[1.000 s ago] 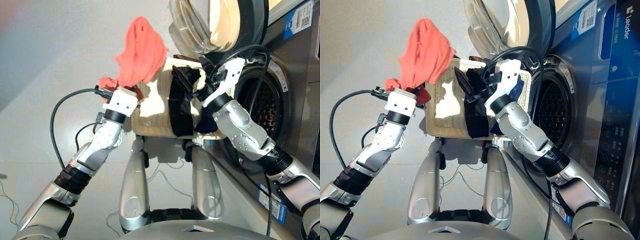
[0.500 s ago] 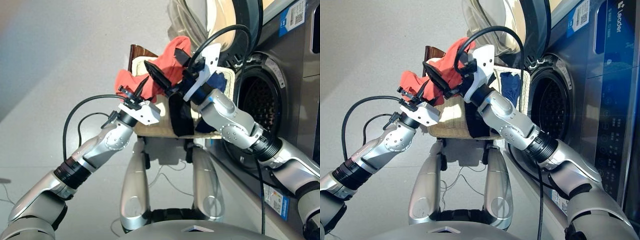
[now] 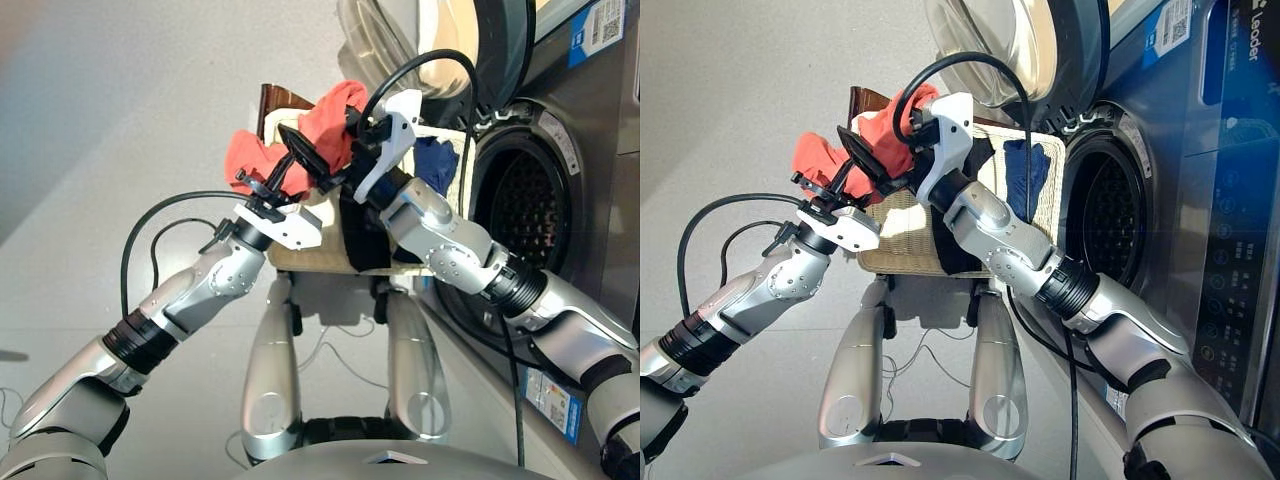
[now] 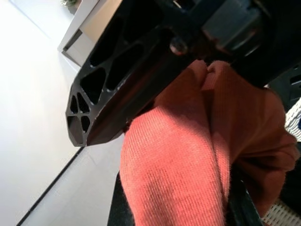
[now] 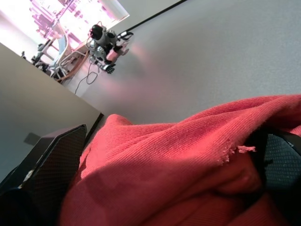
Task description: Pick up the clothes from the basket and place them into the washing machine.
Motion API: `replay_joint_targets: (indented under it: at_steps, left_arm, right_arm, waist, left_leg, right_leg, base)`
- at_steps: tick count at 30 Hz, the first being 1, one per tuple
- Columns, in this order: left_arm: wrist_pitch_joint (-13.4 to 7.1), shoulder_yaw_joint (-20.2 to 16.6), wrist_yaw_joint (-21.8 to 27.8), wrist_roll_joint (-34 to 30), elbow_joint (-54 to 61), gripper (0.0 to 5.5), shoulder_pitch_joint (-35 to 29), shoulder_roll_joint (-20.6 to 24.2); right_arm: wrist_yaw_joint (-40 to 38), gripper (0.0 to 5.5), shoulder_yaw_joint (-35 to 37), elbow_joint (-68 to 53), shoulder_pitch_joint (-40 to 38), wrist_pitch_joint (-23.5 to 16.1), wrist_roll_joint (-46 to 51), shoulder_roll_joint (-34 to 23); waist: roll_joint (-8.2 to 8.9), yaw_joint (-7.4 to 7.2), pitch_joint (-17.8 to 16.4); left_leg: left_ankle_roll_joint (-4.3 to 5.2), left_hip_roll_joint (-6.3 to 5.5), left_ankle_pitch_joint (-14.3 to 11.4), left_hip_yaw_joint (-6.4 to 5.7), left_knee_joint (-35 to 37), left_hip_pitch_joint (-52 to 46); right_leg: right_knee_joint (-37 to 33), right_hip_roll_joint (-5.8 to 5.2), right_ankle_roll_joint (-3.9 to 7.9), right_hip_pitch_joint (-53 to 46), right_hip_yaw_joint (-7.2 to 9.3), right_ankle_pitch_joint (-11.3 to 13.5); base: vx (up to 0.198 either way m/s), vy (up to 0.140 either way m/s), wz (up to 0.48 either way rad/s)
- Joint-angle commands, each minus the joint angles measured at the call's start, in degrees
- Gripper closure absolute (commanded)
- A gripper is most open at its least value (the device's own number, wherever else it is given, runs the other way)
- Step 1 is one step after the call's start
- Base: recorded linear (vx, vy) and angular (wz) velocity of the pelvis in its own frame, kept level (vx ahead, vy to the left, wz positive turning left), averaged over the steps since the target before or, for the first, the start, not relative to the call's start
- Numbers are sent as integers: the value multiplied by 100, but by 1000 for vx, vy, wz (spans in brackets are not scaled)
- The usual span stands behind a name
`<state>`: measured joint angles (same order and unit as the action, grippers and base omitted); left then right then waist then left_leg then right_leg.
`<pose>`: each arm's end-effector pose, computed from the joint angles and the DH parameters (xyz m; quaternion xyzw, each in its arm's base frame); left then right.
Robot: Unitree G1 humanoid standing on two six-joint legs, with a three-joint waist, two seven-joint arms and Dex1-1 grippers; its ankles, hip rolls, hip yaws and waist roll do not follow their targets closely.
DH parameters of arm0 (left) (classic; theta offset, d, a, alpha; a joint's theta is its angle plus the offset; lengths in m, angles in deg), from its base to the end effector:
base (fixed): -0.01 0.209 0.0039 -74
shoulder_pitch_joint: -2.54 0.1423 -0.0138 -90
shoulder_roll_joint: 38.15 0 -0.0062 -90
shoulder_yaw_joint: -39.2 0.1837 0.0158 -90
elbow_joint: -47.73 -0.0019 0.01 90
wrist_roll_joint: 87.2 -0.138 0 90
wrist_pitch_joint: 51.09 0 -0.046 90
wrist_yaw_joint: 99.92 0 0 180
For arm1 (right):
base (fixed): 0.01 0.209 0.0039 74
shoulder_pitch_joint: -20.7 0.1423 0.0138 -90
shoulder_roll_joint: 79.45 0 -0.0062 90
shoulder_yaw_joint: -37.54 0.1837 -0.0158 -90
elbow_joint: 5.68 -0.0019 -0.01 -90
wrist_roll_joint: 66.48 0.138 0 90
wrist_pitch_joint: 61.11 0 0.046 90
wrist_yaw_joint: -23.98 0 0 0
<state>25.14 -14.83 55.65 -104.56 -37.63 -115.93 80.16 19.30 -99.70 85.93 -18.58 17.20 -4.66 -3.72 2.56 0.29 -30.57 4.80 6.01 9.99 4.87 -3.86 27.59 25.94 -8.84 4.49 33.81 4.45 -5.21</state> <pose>0.2464 0.1506 0.1348 0.4322 -0.3862 -0.1386 0.8030 0.2759 -0.0698 0.1888 0.1259 -0.1513 0.4015 0.8945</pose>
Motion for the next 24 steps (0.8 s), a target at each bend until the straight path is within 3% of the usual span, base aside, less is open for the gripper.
replay_joint_targets:
  at_steps: [1, 10, 24]
  left_arm:
    - [-248, -116, -607, -431, 962, 550, -284, 21]
    - [-86, -217, -1014, -918, 1152, 550, -145, 154]
    - [42, -251, -1284, -1248, 1211, 550, -161, 137]
  right_arm:
    - [-382, 0, 289, -132, 18, -283, -342, -303]
    - [-540, 0, 1070, -476, -1341, -470, -270, -779]
    - [-402, 0, 924, -701, -1710, -382, -250, -854]
  waist:
    - [-52, 12, 78]
    - [-24, -58, 78]
    - [-33, -58, 78]
  left_leg:
    - [66, -84, -614, 37, -570, 43]
    - [67, -99, -630, -22, -614, 126]
    - [76, -100, -626, -44, -645, 189]
  right_leg:
    - [-1175, -92, 389, -160, -219, 755]
    - [-1152, -100, 391, -142, -179, 728]
    - [-1092, -81, 381, -93, -169, 695]
  base:
    - [0, 0, 0]
    - [0, 0, 0]
    - [0, 0, 0]
